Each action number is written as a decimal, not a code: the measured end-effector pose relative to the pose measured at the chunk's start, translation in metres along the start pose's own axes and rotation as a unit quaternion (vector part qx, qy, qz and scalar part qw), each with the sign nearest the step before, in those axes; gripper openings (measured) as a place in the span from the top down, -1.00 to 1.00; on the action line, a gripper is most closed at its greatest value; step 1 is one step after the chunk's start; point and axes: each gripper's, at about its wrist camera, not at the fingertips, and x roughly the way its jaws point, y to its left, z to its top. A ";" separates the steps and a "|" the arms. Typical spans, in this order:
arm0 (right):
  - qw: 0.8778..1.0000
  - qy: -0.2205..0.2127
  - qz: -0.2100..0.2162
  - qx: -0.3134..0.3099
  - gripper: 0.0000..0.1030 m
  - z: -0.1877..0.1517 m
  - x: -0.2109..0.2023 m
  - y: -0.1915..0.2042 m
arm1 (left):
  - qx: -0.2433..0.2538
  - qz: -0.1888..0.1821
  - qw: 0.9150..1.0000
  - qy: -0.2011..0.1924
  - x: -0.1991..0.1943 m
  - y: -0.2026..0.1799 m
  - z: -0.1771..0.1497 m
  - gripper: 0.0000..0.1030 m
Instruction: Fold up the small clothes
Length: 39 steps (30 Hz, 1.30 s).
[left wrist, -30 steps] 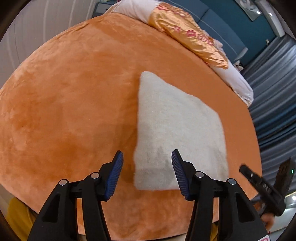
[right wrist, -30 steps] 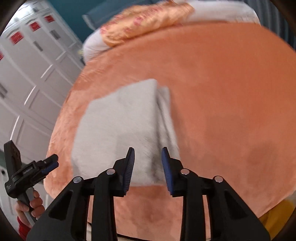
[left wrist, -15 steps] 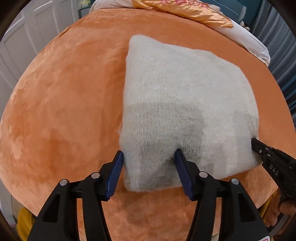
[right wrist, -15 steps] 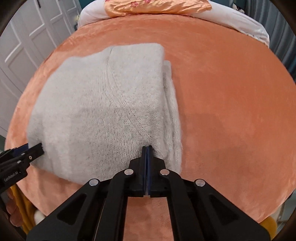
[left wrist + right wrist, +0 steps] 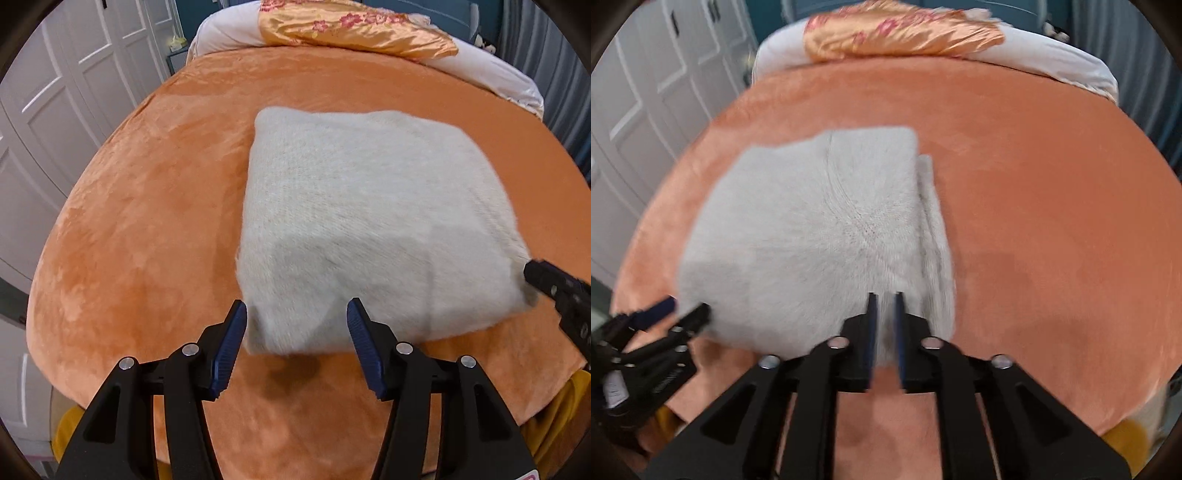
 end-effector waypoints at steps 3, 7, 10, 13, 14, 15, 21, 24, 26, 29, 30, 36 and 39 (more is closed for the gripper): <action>1.000 -0.011 -0.011 0.000 0.26 -0.019 -0.012 -0.004 | 0.004 0.004 1.000 -0.005 -0.009 -0.008 -0.010 -0.11; 1.000 -0.007 -0.021 -0.005 0.24 -0.041 -0.018 -0.010 | 0.001 0.005 1.000 -0.010 -0.015 -0.017 -0.023 -0.26; 1.000 -0.006 -0.020 0.004 0.10 -0.055 -0.021 -0.012 | -0.005 0.002 1.000 -0.006 -0.016 -0.023 -0.033 -0.29; 1.000 -0.006 -0.024 0.003 0.00 -0.066 -0.022 -0.012 | -0.009 0.000 1.000 -0.004 -0.014 -0.026 -0.041 -0.29; 1.000 -0.005 -0.026 0.004 0.00 -0.069 -0.022 -0.013 | -0.009 0.001 1.000 -0.003 -0.013 -0.028 -0.043 -0.29; 1.000 -0.003 -0.028 0.005 0.00 -0.072 -0.020 -0.013 | -0.010 0.004 1.000 -0.002 -0.011 -0.029 -0.046 -0.29; 0.999 0.006 -0.043 0.000 -0.09 -0.094 -0.003 -0.010 | -0.010 0.020 1.000 -0.004 0.000 -0.033 -0.065 -0.30; 0.999 0.012 -0.046 -0.008 -0.09 -0.104 0.003 -0.004 | -0.006 0.025 1.000 0.001 0.006 -0.036 -0.075 -0.30; 0.999 0.011 -0.049 -0.016 -0.09 -0.107 0.004 -0.001 | -0.007 0.027 1.000 0.002 0.007 -0.035 -0.080 -0.30; 0.999 0.007 -0.048 -0.016 -0.09 -0.108 0.002 0.000 | -0.007 0.030 1.000 0.000 0.007 -0.037 -0.084 -0.30; 0.999 0.005 -0.048 -0.015 -0.10 -0.108 0.001 -0.001 | -0.006 0.031 1.000 -0.001 0.007 -0.037 -0.084 -0.30; 0.999 -0.003 -0.048 -0.008 -0.11 -0.103 -0.004 -0.001 | -0.008 0.031 0.999 -0.012 0.003 -0.038 -0.081 -0.30; 0.999 -0.003 -0.050 -0.008 -0.12 -0.103 -0.003 0.000 | -0.006 0.035 0.999 -0.015 0.003 -0.040 -0.081 -0.30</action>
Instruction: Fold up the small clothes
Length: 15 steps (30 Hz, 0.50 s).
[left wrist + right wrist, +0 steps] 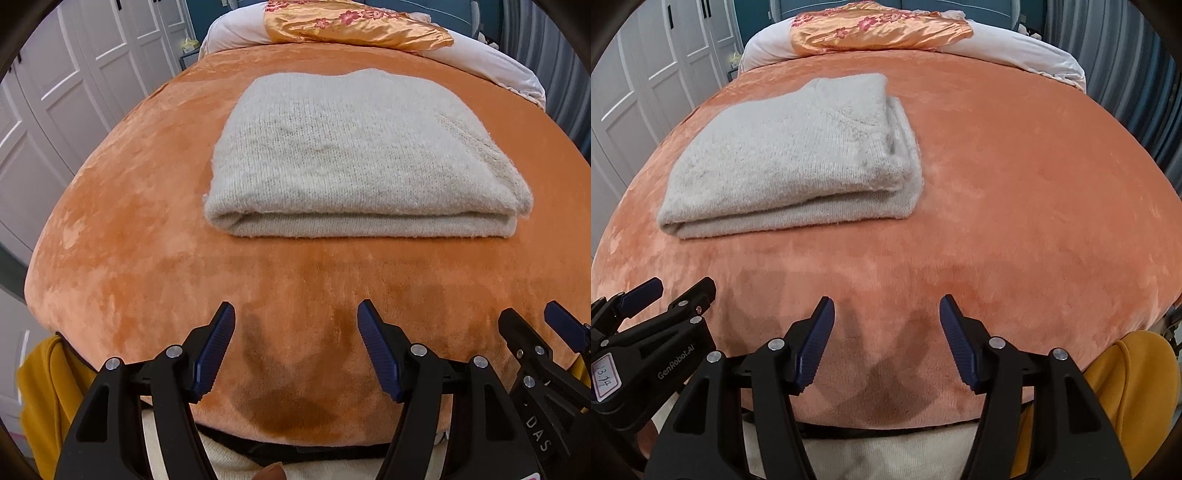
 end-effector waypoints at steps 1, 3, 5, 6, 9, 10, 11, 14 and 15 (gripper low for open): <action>1.000 0.000 0.000 0.001 -0.12 0.000 0.000 0.000 | 0.001 0.000 1.000 0.000 0.000 0.000 0.000 -0.30; 1.000 -0.002 -0.002 0.001 -0.12 0.000 0.000 0.001 | -0.001 0.000 1.000 0.000 0.001 0.001 0.001 -0.30; 1.000 -0.003 -0.003 0.002 -0.12 0.001 0.000 0.000 | -0.003 -0.002 1.000 0.000 0.002 0.002 0.002 -0.30; 1.000 -0.003 -0.003 0.002 -0.12 0.002 0.000 -0.001 | -0.005 -0.003 1.000 -0.001 0.002 0.003 0.003 -0.30; 1.000 -0.006 -0.002 0.002 -0.13 0.004 -0.002 -0.004 | -0.007 -0.003 1.000 -0.003 0.001 0.004 0.005 -0.30; 1.000 -0.008 -0.002 0.002 -0.15 0.004 -0.003 -0.003 | -0.008 -0.004 1.000 -0.004 0.000 0.005 0.006 -0.30; 1.000 -0.009 -0.001 0.002 -0.17 0.005 -0.003 -0.004 | -0.009 -0.003 1.000 -0.005 0.000 0.005 0.006 -0.30; 1.000 -0.013 -0.001 0.001 -0.19 0.008 -0.005 -0.003 | -0.012 -0.005 1.000 -0.008 -0.001 0.006 0.008 -0.30; 1.000 -0.013 -0.001 0.000 -0.19 0.009 -0.005 -0.003 | -0.013 -0.005 1.000 -0.008 -0.001 0.007 0.008 -0.30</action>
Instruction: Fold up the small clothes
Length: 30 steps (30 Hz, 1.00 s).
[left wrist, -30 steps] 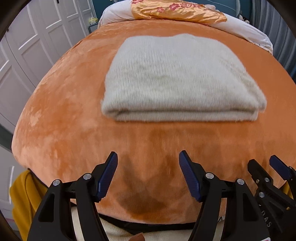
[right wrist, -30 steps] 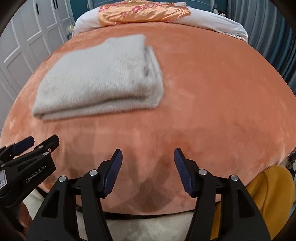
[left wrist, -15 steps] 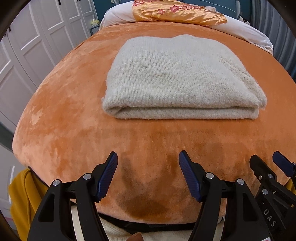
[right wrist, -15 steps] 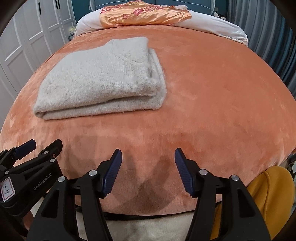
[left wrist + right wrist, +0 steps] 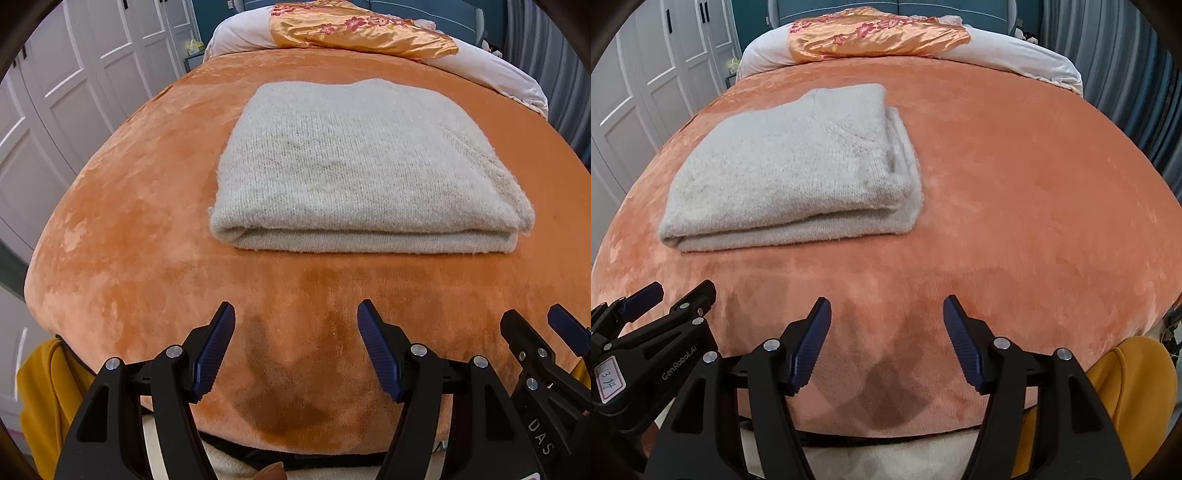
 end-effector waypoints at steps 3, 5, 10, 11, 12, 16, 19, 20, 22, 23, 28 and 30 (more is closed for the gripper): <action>1.000 0.000 -0.001 -0.001 -0.19 0.001 0.002 0.001 | -0.002 -0.002 1.000 0.000 0.001 0.002 0.001 -0.30; 1.000 0.003 -0.003 0.000 -0.22 0.000 0.004 0.003 | -0.002 -0.002 1.000 0.001 0.002 0.002 0.000 -0.30; 1.000 0.012 -0.009 -0.005 -0.24 -0.005 0.011 0.003 | 0.001 0.000 1.000 0.012 0.008 0.003 -0.005 -0.30; 1.000 0.014 -0.010 -0.006 -0.24 -0.007 0.013 0.003 | -0.001 -0.001 1.000 0.015 0.010 0.003 -0.006 -0.30; 1.000 0.016 -0.010 -0.007 -0.24 -0.008 0.014 0.003 | -0.003 -0.001 1.000 0.016 0.011 0.003 -0.007 -0.30; 1.000 0.019 -0.012 -0.004 -0.25 -0.009 0.016 0.002 | -0.004 -0.003 1.000 0.015 0.011 0.003 -0.008 -0.30; 1.000 0.017 -0.011 -0.001 -0.26 -0.008 0.015 0.004 | -0.005 -0.004 1.000 0.015 0.011 0.003 -0.008 -0.30; 1.000 0.015 -0.009 -0.002 -0.27 -0.008 0.014 0.005 | -0.005 -0.005 1.000 0.014 0.010 0.003 -0.008 -0.30; 1.000 0.013 -0.008 -0.005 -0.33 -0.008 0.014 0.006 | -0.005 -0.008 1.000 0.011 0.010 0.002 -0.009 -0.30; 1.000 0.013 -0.007 -0.009 -0.35 -0.009 0.014 0.008 | -0.004 -0.008 1.000 0.011 0.011 0.002 -0.009 -0.30; 1.000 0.014 -0.008 -0.016 -0.36 -0.015 0.023 0.010 | 0.006 0.001 1.000 0.003 0.016 -0.002 -0.012 -0.31; 1.000 0.008 -0.008 -0.014 -0.41 -0.018 0.025 0.011 | 0.006 0.004 1.000 -0.003 0.017 -0.003 -0.013 -0.36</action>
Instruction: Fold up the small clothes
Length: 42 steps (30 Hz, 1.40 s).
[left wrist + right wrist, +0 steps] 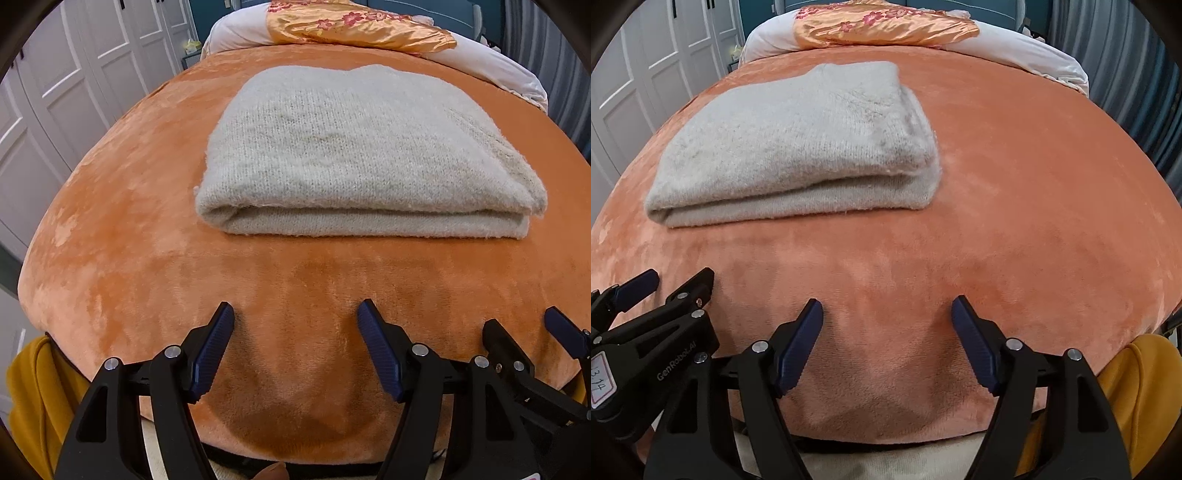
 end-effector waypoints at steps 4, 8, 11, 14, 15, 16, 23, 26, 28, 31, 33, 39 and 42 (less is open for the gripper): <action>1.000 -0.018 0.005 0.004 -0.54 -0.004 0.003 -0.006 | -0.009 0.001 1.000 -0.004 0.004 0.004 -0.001 -0.52; 1.000 -0.021 0.008 0.012 -0.62 -0.006 0.005 -0.009 | -0.020 -0.003 1.000 -0.004 0.007 0.008 -0.002 -0.66; 1.000 -0.021 0.006 0.016 -0.70 -0.007 0.007 -0.010 | -0.033 -0.002 0.999 -0.002 0.011 0.013 -0.002 -0.79; 1.000 -0.018 0.005 0.021 -0.78 -0.006 0.009 -0.013 | -0.035 -0.002 0.999 -0.005 0.011 0.012 -0.002 -0.79; 1.000 -0.017 0.005 0.023 -0.80 -0.005 0.010 -0.014 | -0.034 0.000 0.999 -0.005 0.012 0.011 -0.002 -0.79; 1.000 -0.017 0.004 0.024 -0.81 -0.005 0.011 -0.014 | -0.034 0.001 0.999 -0.006 0.012 0.011 -0.002 -0.80; 1.000 -0.015 0.003 0.026 -0.85 -0.005 0.012 -0.014 | -0.033 0.005 0.999 -0.007 0.012 0.007 -0.002 -0.82; 1.000 -0.016 0.003 0.026 -0.85 -0.005 0.012 -0.015 | -0.033 0.005 0.999 -0.007 0.012 0.007 -0.002 -0.82; 1.000 -0.016 0.003 0.026 -0.85 -0.005 0.012 -0.014 | -0.033 0.005 0.999 -0.007 0.012 0.007 -0.002 -0.82; 1.000 -0.016 0.002 0.025 -0.85 -0.005 0.012 -0.015 | -0.037 0.007 0.999 -0.004 0.013 0.007 -0.002 -0.89; 1.000 -0.016 0.003 0.025 -0.85 -0.005 0.013 -0.017 | -0.038 0.007 0.999 -0.004 0.013 0.007 -0.002 -0.90; 1.000 -0.016 0.003 0.024 -0.85 -0.005 0.012 -0.017 | -0.038 0.007 0.999 -0.004 0.014 0.008 -0.001 -0.90; 1.000 -0.016 0.002 0.024 -0.85 -0.005 0.012 -0.016 | -0.038 0.007 0.999 -0.004 0.014 0.008 -0.001 -0.90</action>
